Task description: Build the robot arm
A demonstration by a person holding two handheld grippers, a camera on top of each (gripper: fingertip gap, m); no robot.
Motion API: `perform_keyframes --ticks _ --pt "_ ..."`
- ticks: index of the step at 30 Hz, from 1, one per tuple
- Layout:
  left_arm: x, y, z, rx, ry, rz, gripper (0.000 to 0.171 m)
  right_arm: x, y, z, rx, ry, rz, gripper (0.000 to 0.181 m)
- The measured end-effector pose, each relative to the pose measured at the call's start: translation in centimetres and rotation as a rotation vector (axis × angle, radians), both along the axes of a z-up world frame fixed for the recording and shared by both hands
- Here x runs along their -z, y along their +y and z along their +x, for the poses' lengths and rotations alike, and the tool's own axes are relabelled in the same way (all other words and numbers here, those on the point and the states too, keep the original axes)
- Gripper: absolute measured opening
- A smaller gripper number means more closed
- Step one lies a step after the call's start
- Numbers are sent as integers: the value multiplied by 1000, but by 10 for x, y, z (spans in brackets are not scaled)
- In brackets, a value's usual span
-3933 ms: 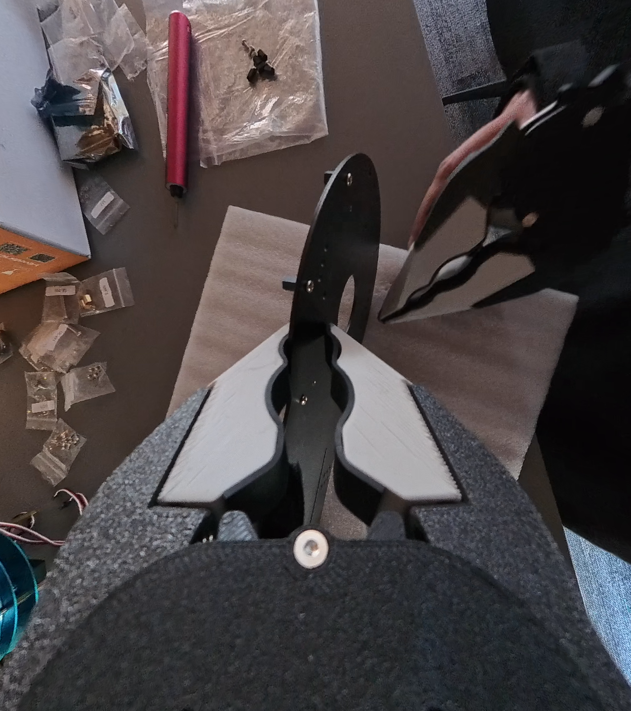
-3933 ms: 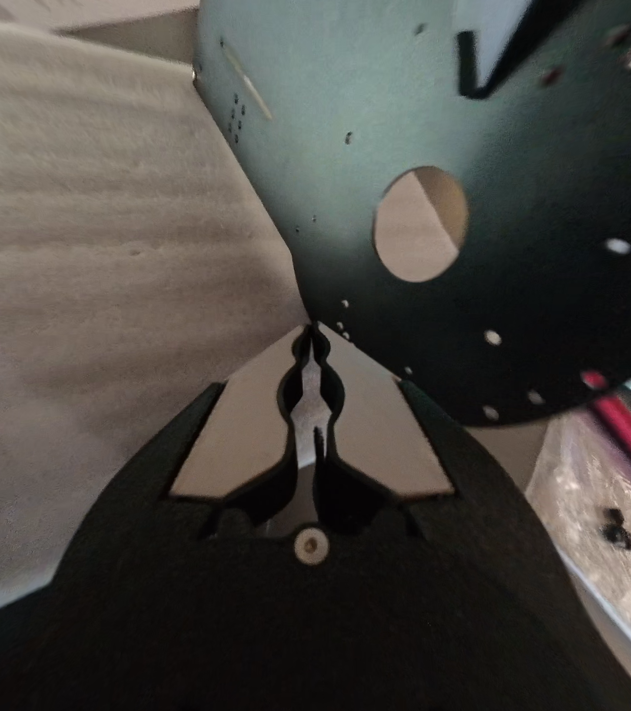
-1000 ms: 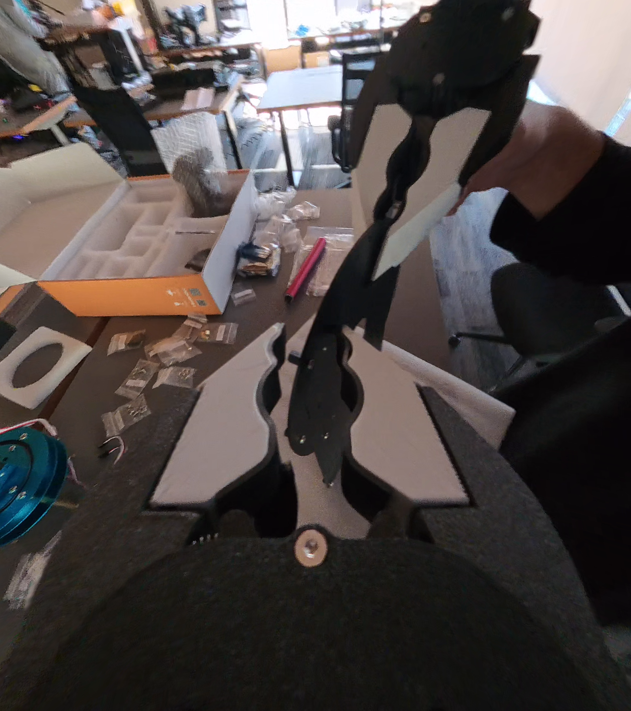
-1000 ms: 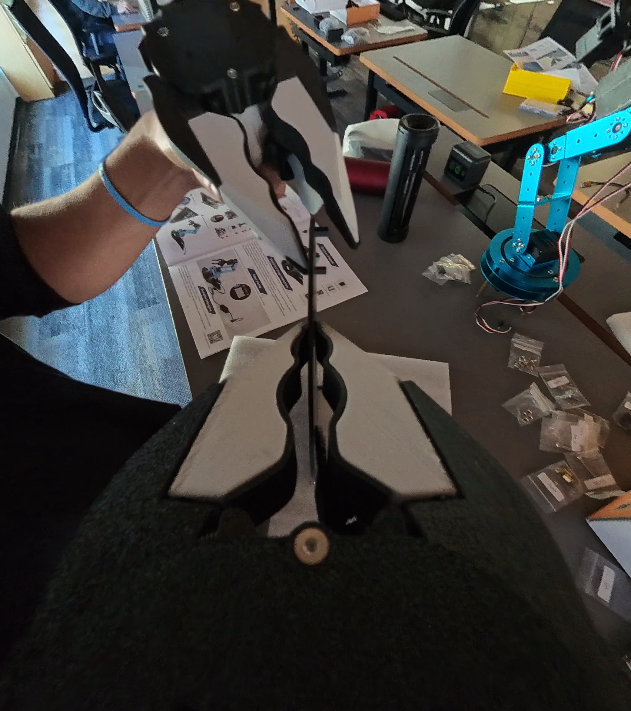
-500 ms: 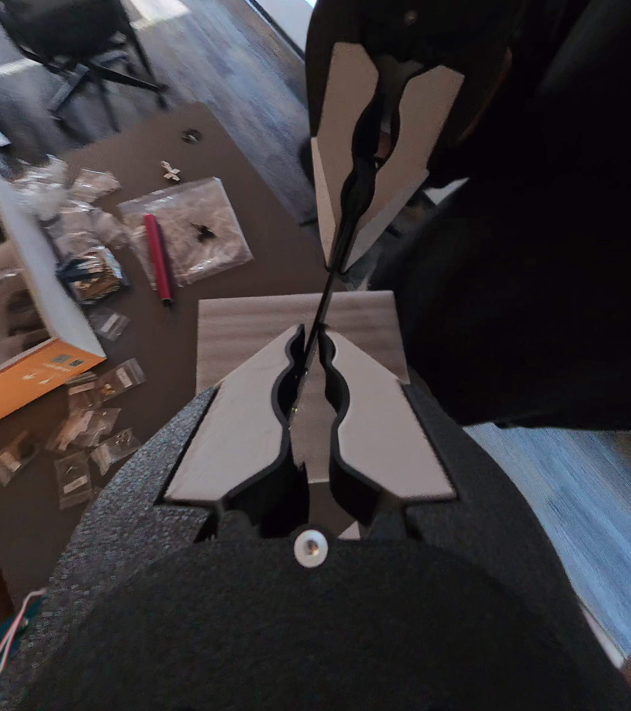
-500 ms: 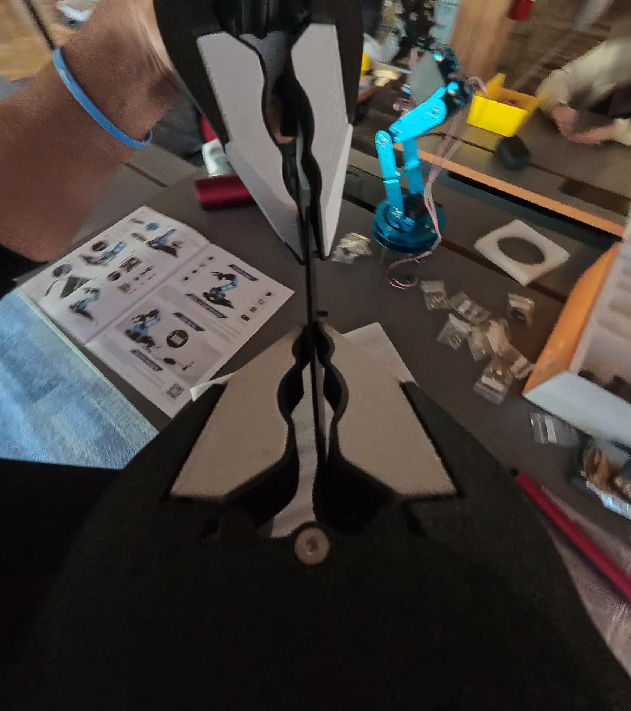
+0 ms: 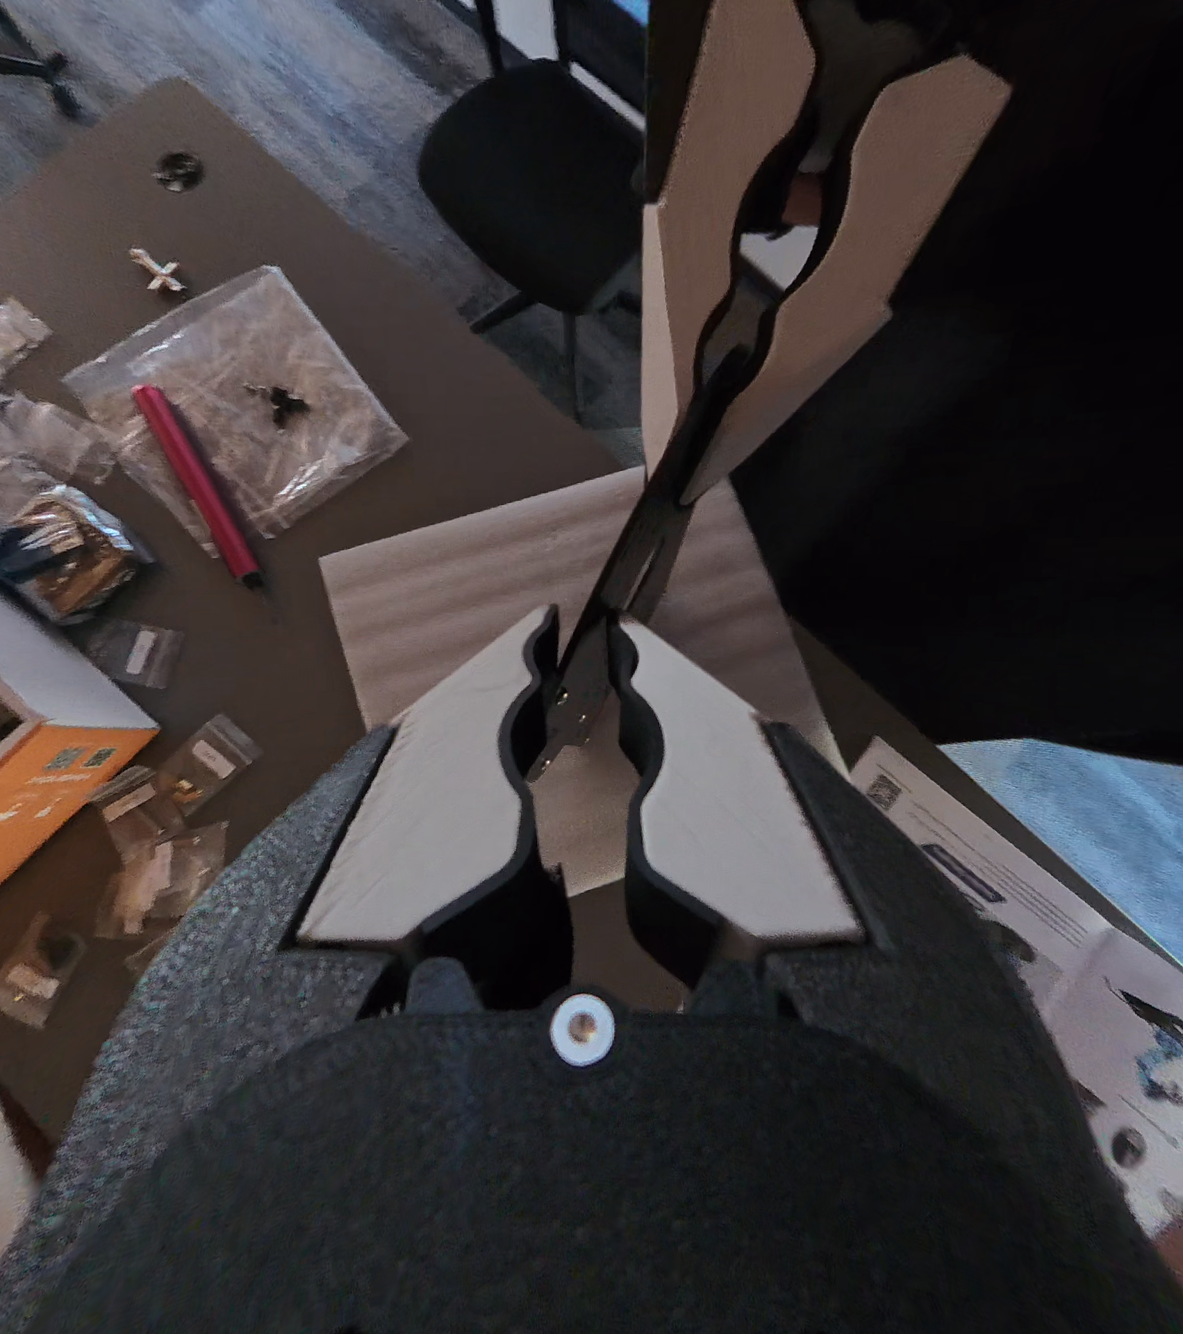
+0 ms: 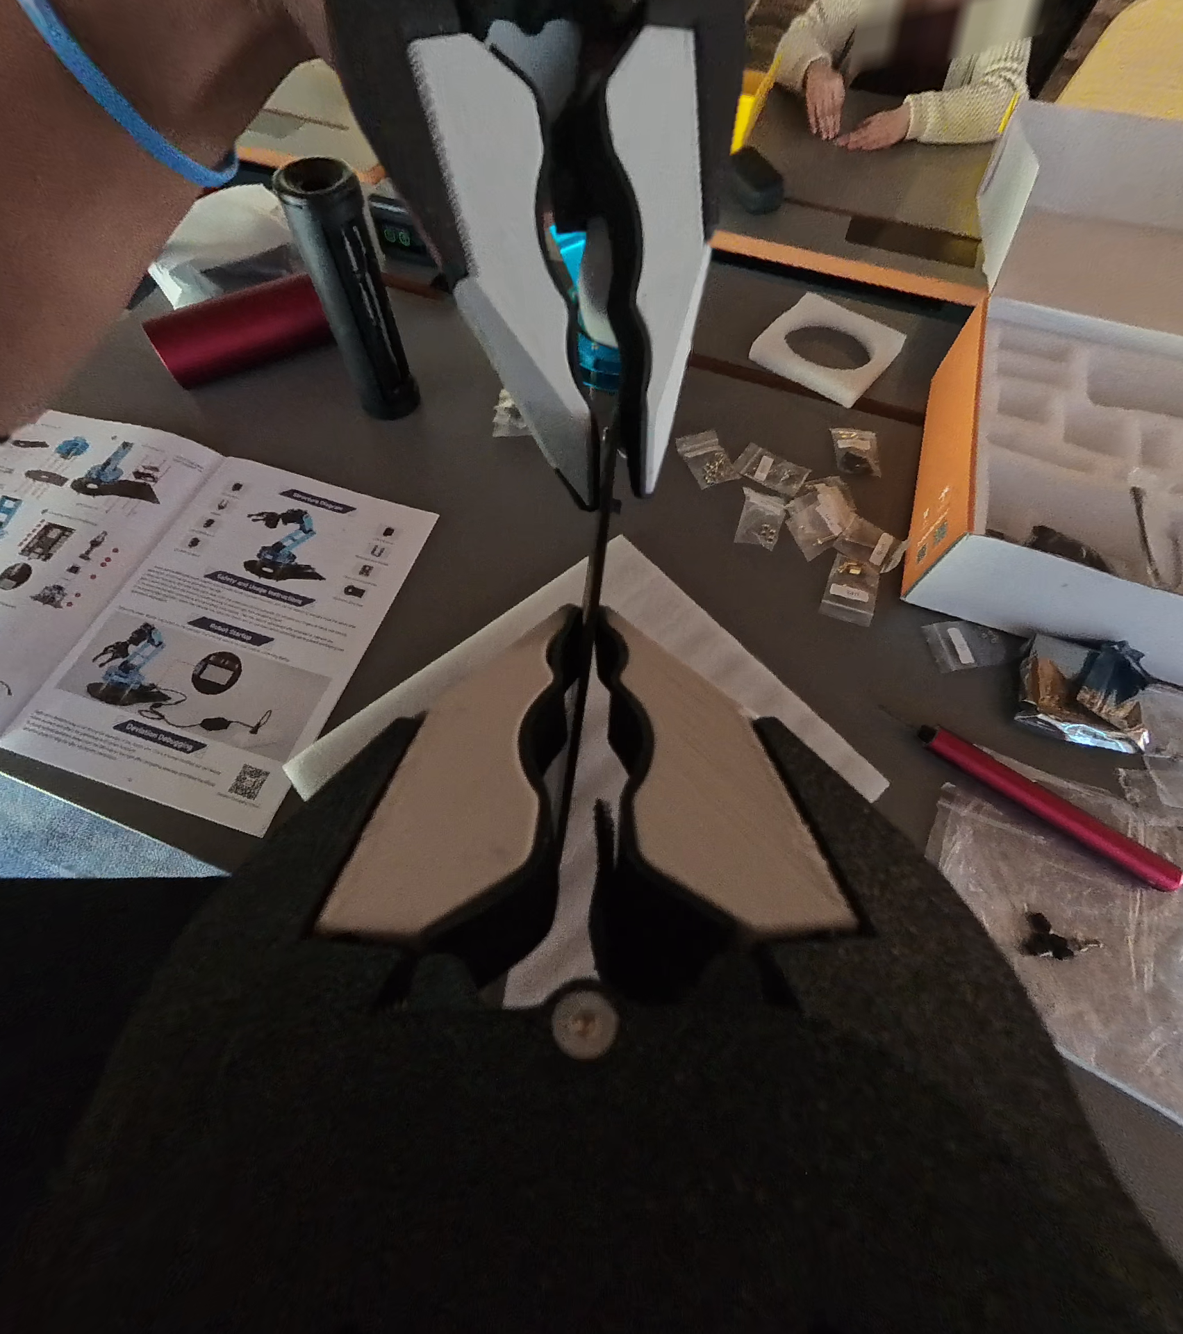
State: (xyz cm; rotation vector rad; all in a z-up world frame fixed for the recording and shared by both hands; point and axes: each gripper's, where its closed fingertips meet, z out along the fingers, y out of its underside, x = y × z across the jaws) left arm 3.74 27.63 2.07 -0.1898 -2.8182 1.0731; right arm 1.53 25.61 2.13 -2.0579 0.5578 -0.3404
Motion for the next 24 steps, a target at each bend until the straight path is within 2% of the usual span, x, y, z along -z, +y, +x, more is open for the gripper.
perform_keyframes --ticks 4,8,12,19,24 --pt "0 -3 -12 11 -126 -8 12 0 -1 -9 -44 -18 43 2" --pt "0 0 -21 20 -121 28 11 1 2 -25 -148 -40 157 13" --pt "0 4 -27 -2 -131 63 11 1 -1 -38 -241 -9 260 16" --pt "1 9 -32 -68 -138 105 12 1 1 -48 -334 -28 300 22" --pt "2 12 -32 -103 -149 129 12 5 2 -47 -350 -14 316 16"
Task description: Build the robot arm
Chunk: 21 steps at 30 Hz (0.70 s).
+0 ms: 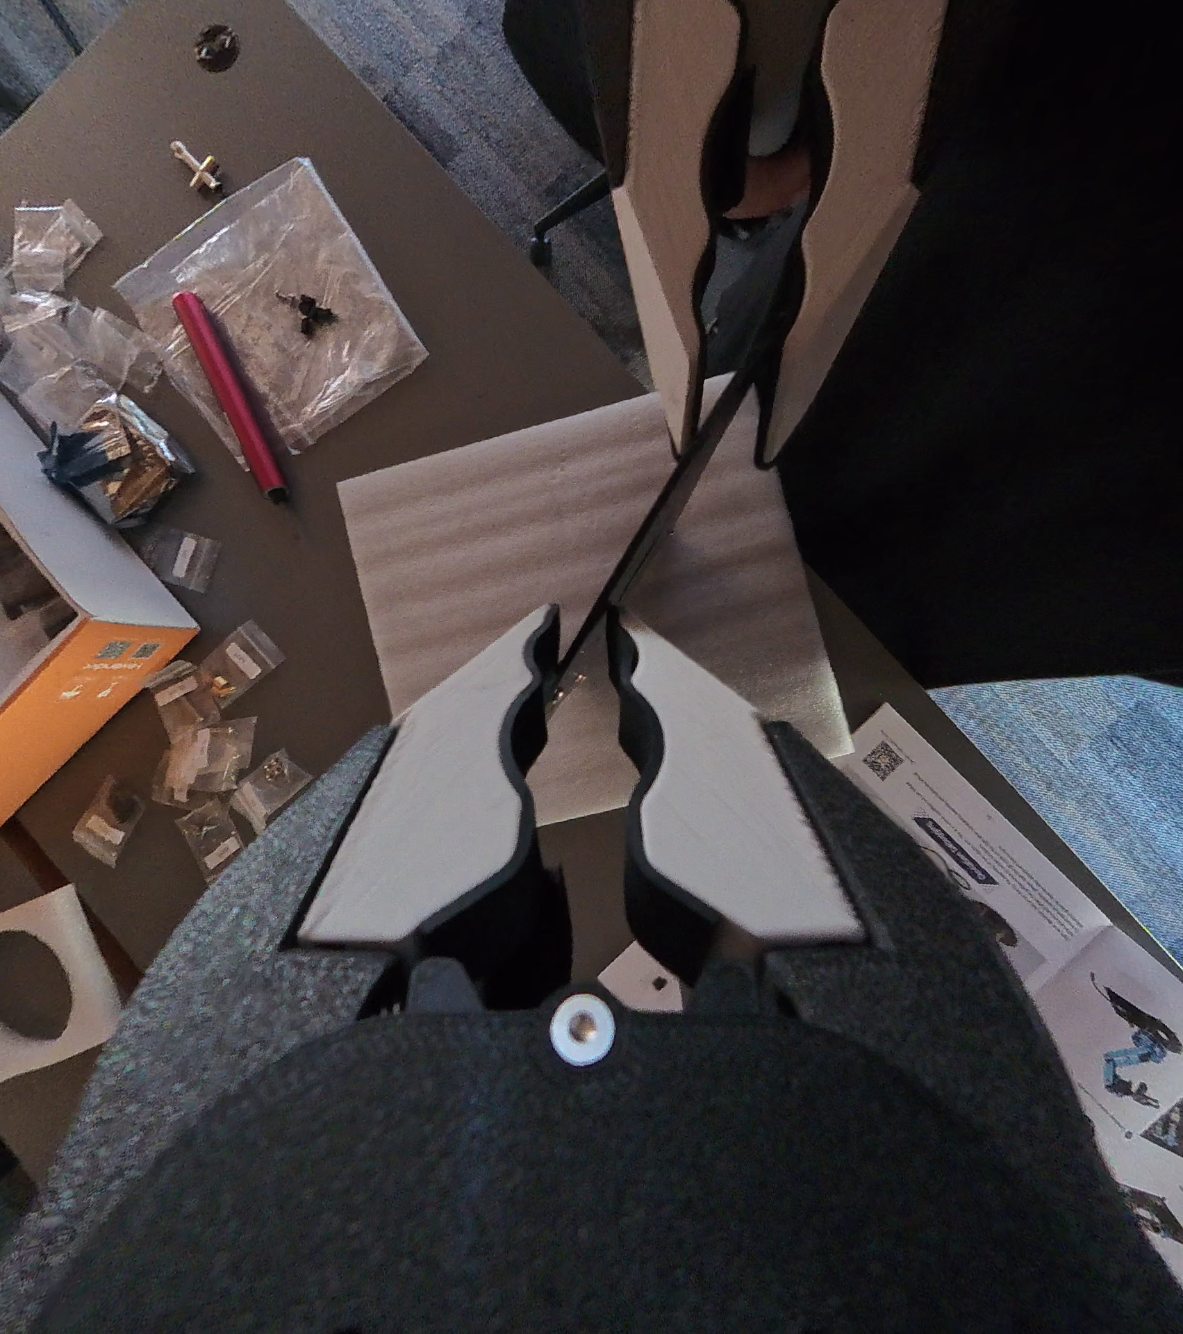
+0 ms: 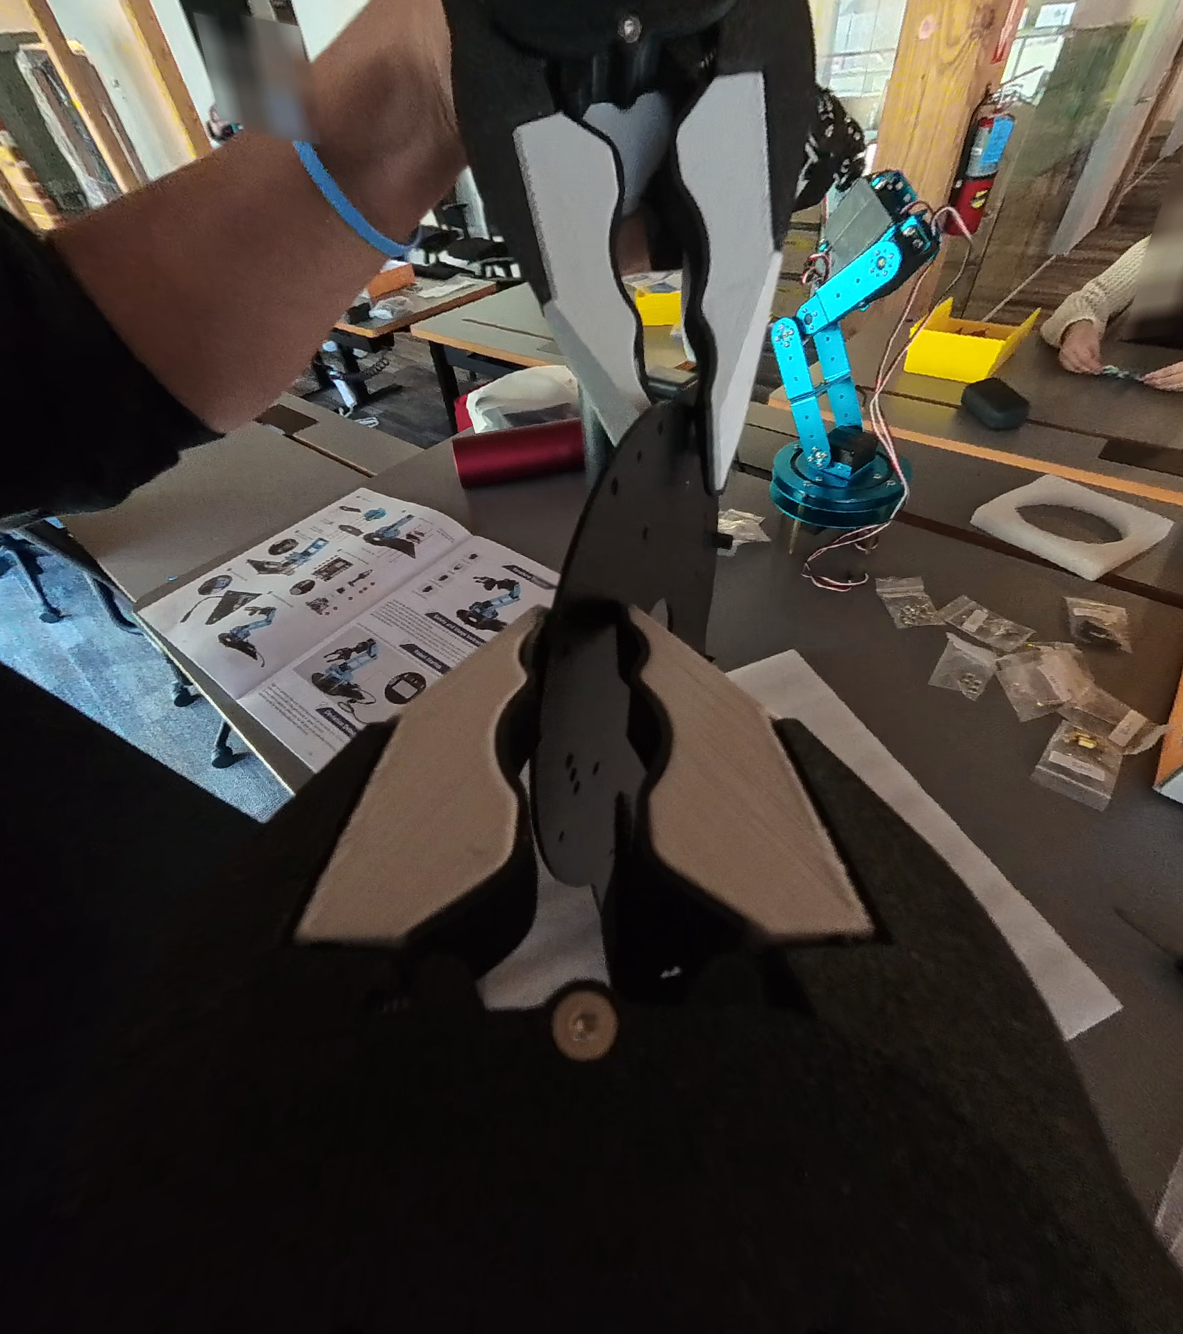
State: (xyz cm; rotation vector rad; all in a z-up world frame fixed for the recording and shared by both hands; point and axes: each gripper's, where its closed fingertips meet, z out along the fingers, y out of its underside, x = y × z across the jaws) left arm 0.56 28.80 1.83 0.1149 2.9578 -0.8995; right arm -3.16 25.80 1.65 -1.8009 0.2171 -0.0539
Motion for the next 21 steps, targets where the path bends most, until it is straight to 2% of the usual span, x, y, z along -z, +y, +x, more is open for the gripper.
perform_keyframes --ticks 5,10,17,21 --pt "0 -4 6 -54 -46 6 10 -2 -12 24 157 -132 -50 1" --pt "-1 1 13 -10 -66 115 5 -4 -10 35 160 -68 -49 0" --pt "-32 1 49 37 -10 208 6 -31 -7 64 289 -103 2 0" --pt "-15 -1 65 32 16 259 7 -14 -8 79 339 -66 -22 1"
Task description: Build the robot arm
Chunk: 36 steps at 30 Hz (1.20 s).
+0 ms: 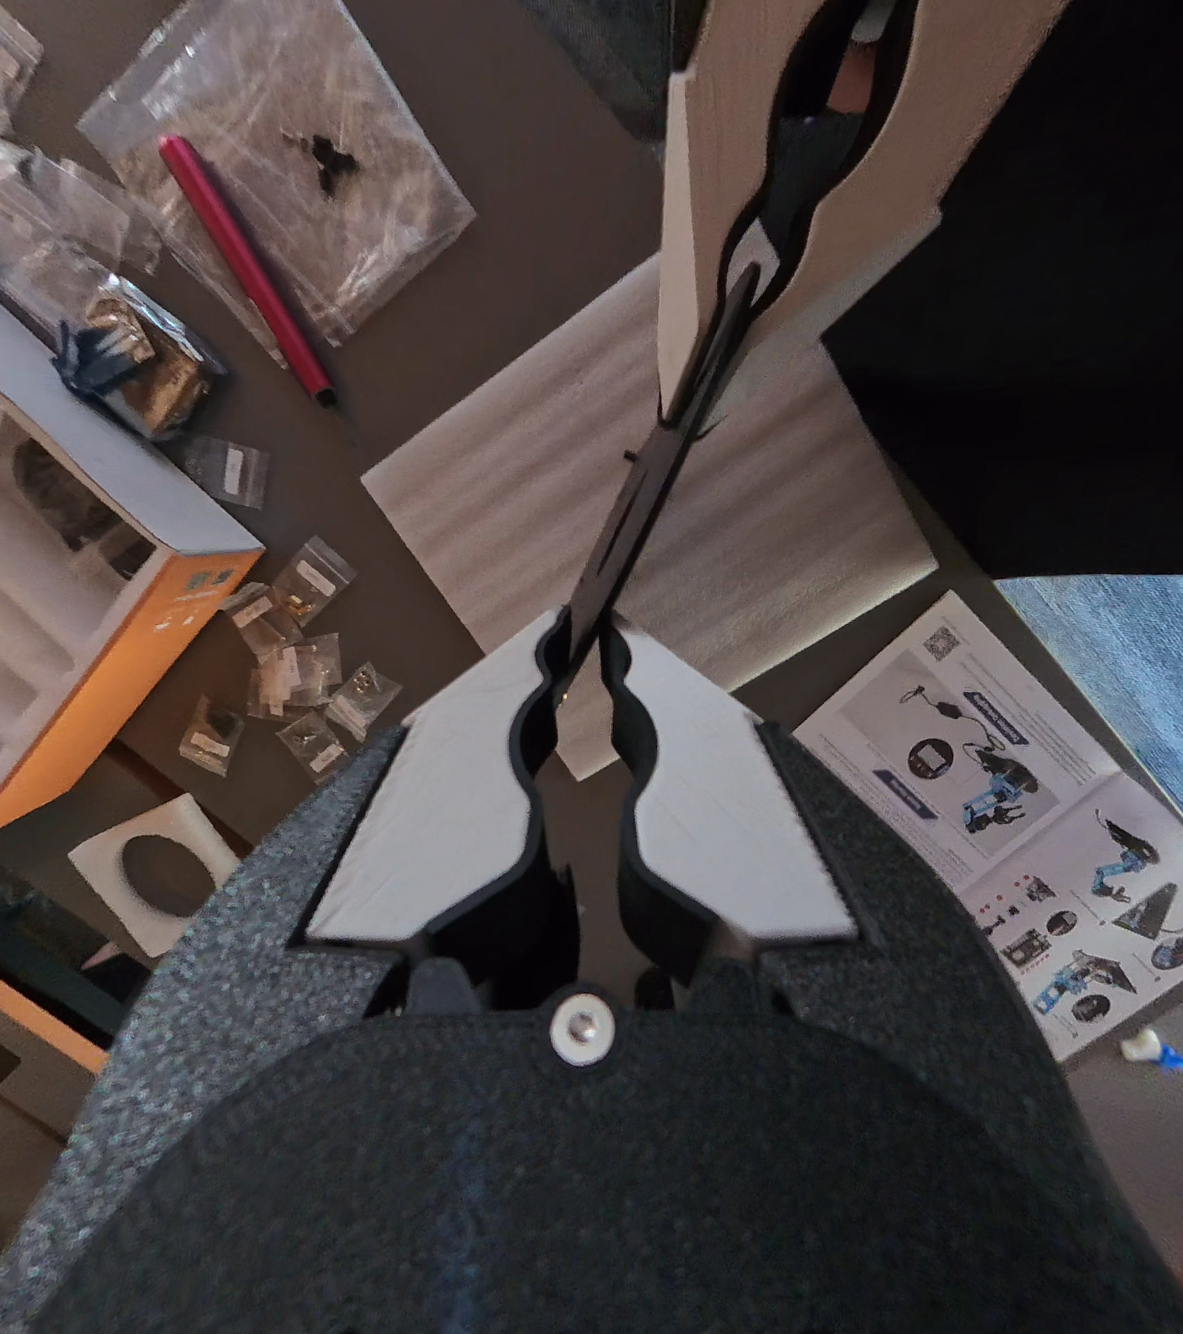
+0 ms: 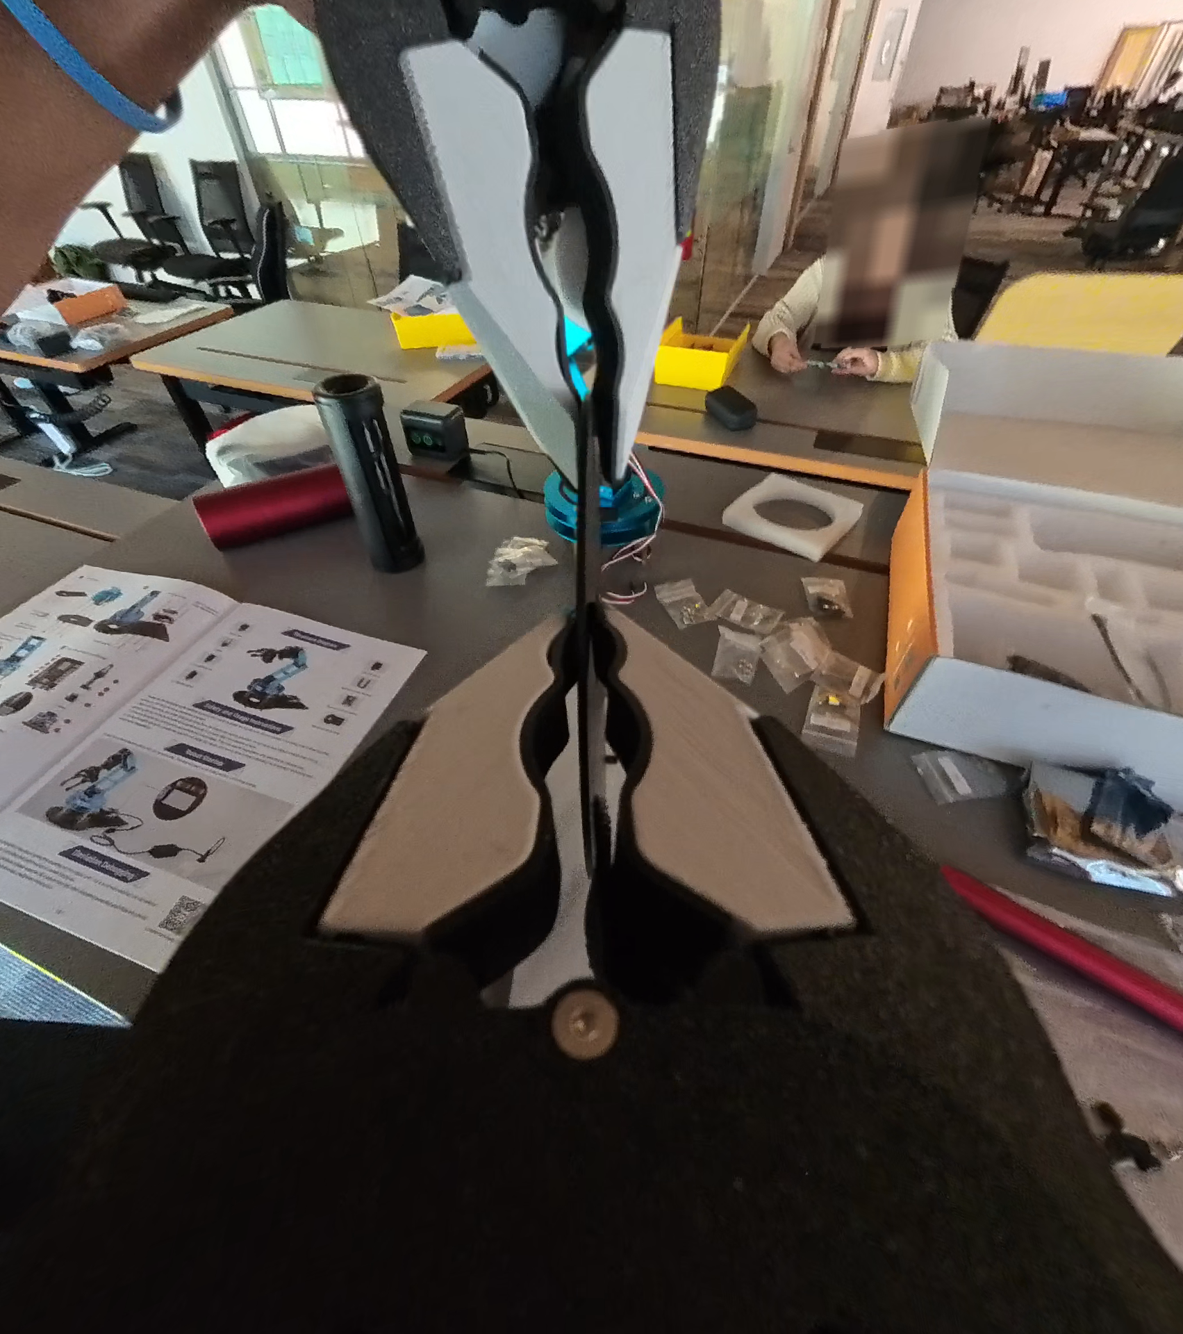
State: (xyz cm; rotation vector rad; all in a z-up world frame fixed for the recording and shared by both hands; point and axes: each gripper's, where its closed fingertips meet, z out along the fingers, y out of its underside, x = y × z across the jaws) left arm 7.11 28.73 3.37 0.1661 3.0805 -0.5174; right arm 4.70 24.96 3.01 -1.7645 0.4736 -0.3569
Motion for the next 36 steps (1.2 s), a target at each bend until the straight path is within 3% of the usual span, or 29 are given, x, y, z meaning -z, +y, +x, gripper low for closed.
perform_keyframes --ticks 2,8,10,12,14,16,19,21,24,30,36 --pt "14 4 4 -6 -3 42 7 12 2 3 7 27 1 1" --pt "19 9 9 -41 -72 49 8 13 7 6 -38 35 31 3" --pt "19 12 8 -48 -86 48 8 9 7 -2 -117 44 68 18" --pt "20 14 7 -59 -90 41 9 -5 -15 -8 -169 32 143 34" --pt "20 17 5 -70 -91 36 9 -7 -66 14 -90 -20 166 22" --pt "20 19 3 -85 -97 33 9 19 -126 54 8 -47 108 19" --pt "20 20 2 -103 -113 41 9 110 -203 126 134 82 -154 28" --pt "21 21 2 -121 -120 56 9 165 -231 161 143 134 -269 26" --pt "21 21 1 -142 -128 71 10 221 -239 188 55 222 -362 26" --pt "22 26 -4 -188 -113 102 10 252 -234 203 -46 289 -428 15" --pt "22 27 -5 -212 -106 112 11 260 -227 204 -102 282 -483 5"
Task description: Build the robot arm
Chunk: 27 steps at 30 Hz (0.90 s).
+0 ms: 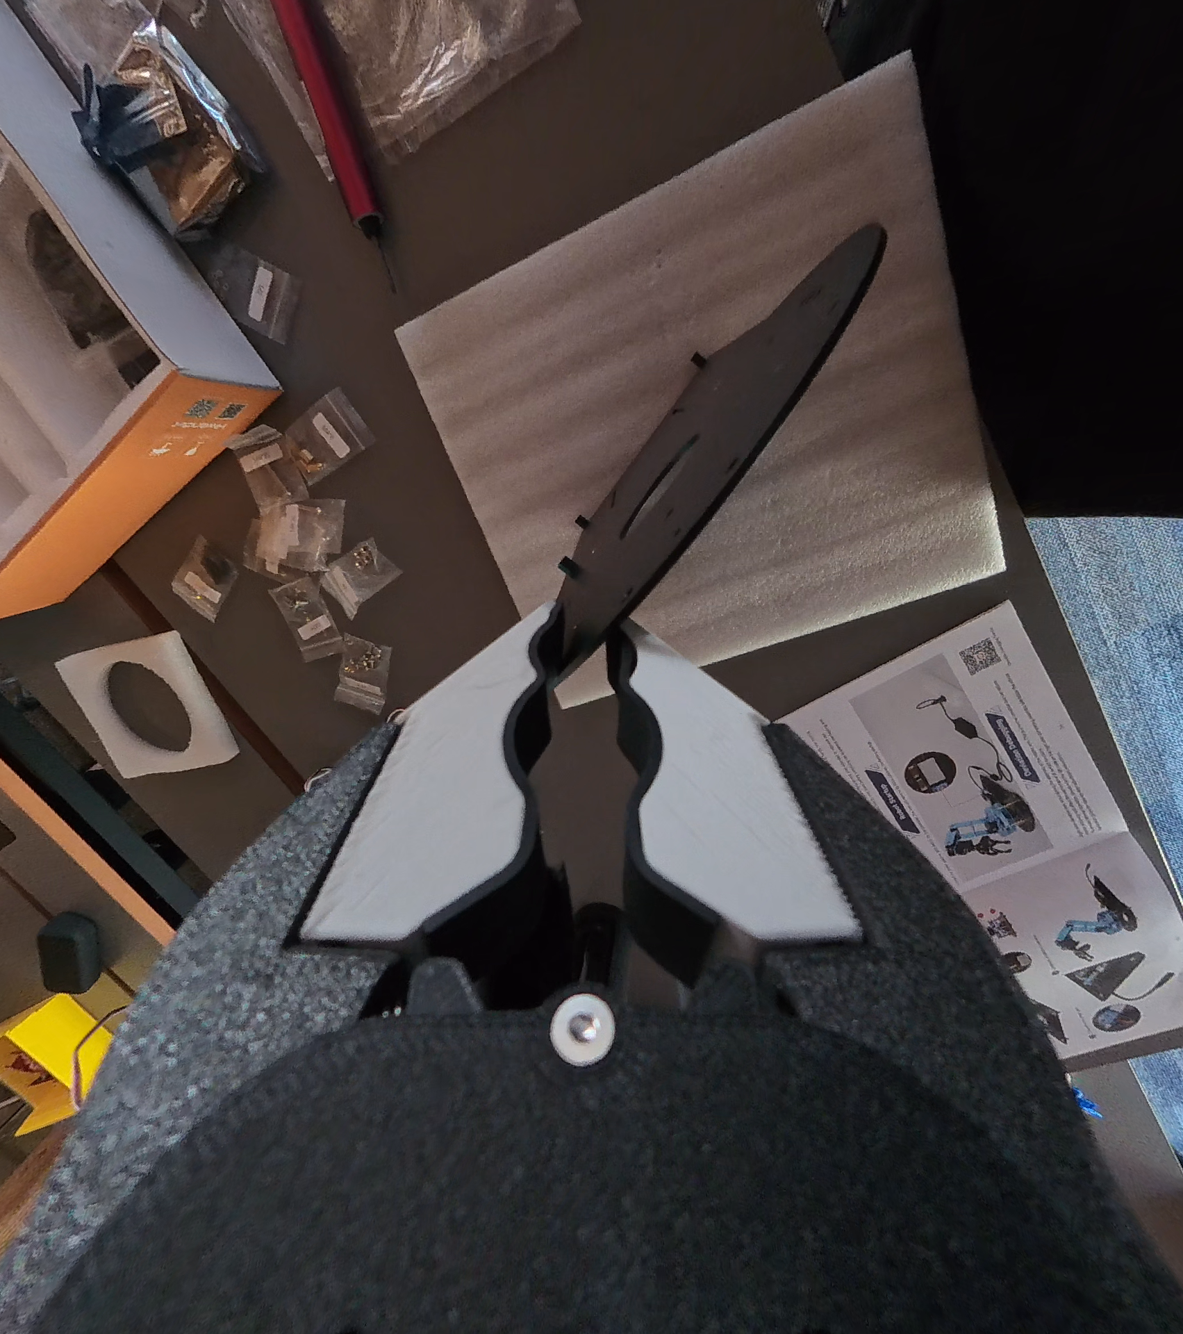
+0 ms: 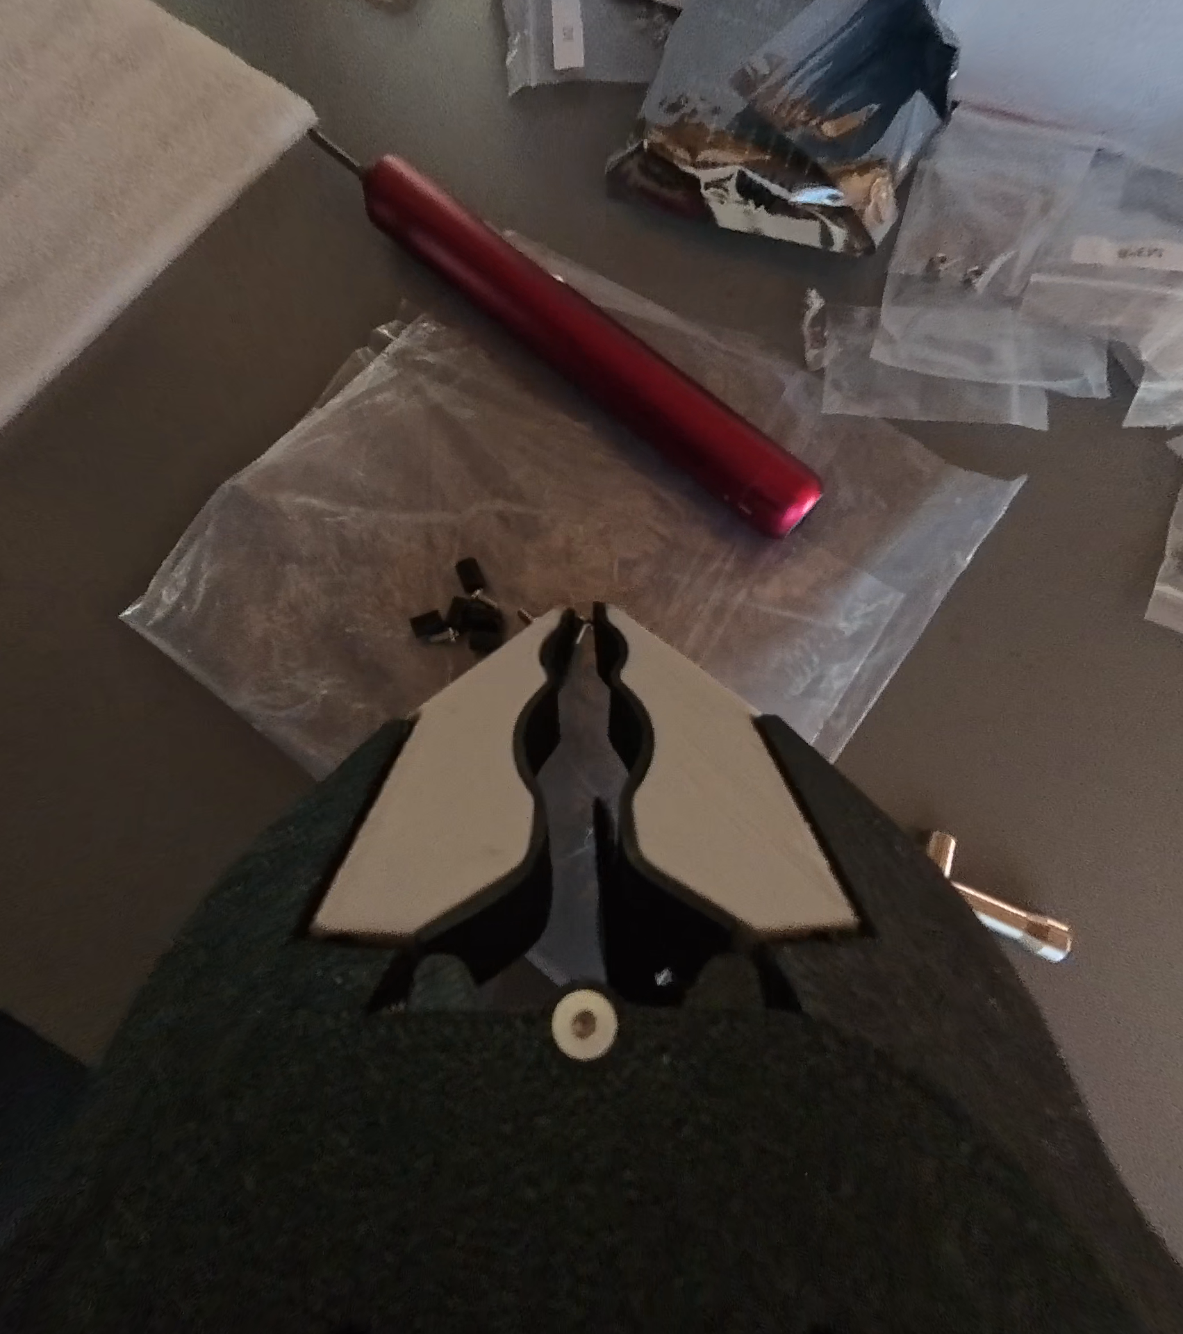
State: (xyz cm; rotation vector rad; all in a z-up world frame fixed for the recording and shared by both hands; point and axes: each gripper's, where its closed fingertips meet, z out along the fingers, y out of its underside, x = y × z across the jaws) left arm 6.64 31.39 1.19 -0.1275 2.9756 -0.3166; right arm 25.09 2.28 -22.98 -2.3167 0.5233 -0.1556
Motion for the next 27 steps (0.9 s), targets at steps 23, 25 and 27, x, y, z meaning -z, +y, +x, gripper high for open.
perform_keyframes --ticks 23,25,27 --pt "-1 -8 16 36 1 19 11 -118 137 -196 -478 -55 339 3" --pt "-1 -9 18 47 2 32 11 -108 178 -238 -492 -33 350 3" --pt "-1 -11 21 57 3 39 10 -87 212 -267 -485 0 324 3"
